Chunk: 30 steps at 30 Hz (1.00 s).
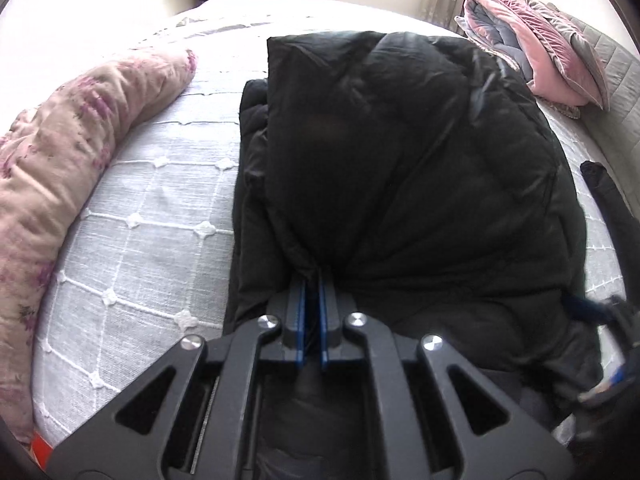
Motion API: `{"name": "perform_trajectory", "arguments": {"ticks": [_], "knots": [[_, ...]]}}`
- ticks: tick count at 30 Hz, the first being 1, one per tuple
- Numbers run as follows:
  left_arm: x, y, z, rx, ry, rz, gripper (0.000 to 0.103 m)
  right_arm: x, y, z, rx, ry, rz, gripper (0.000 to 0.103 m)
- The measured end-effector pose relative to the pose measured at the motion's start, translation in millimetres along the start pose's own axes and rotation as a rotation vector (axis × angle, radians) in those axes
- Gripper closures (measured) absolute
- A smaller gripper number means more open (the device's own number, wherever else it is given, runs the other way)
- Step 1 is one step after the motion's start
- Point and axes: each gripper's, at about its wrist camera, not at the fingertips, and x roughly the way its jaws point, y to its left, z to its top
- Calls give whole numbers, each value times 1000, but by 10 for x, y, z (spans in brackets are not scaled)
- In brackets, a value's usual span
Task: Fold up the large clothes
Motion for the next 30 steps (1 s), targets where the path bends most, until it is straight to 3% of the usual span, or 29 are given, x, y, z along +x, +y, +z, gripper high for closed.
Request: {"name": "perform_trajectory", "arguments": {"ticks": [5, 7, 10, 14, 16, 19, 21, 23, 28, 30], "knots": [[-40, 92, -47, -16, -9, -22, 96, -406, -114, -2, 25, -85, 27, 23], [-52, 126, -42, -31, -2, -48, 95, -362, -164, -62, 13, -36, 36, 30], [-141, 228, -84, -55, 1, -73, 91, -6, -140, -131, -1, 77, 1, 30], [-308, 351, -23, -112, -14, -82, 86, 165, -94, -73, -17, 114, -54, 30], [-452, 425, 7, -158, -50, -92, 86, 208, -87, -55, -20, 118, -52, 30], [-821, 499, 61, -229, -183, -101, 84, 203, -61, -55, -18, 114, -53, 30], [-1040, 488, 84, -249, -284, -124, 75, 208, -65, -56, -16, 114, -61, 29], [-1090, 375, 145, -211, -319, -143, 67, 204, -43, -79, -19, 112, -69, 28], [-785, -39, 513, -104, -263, -148, 67, 216, -27, -92, -18, 106, -75, 28], [-528, -162, 663, -100, -201, -155, 67, 210, -33, -94, -19, 105, -70, 28]]}}
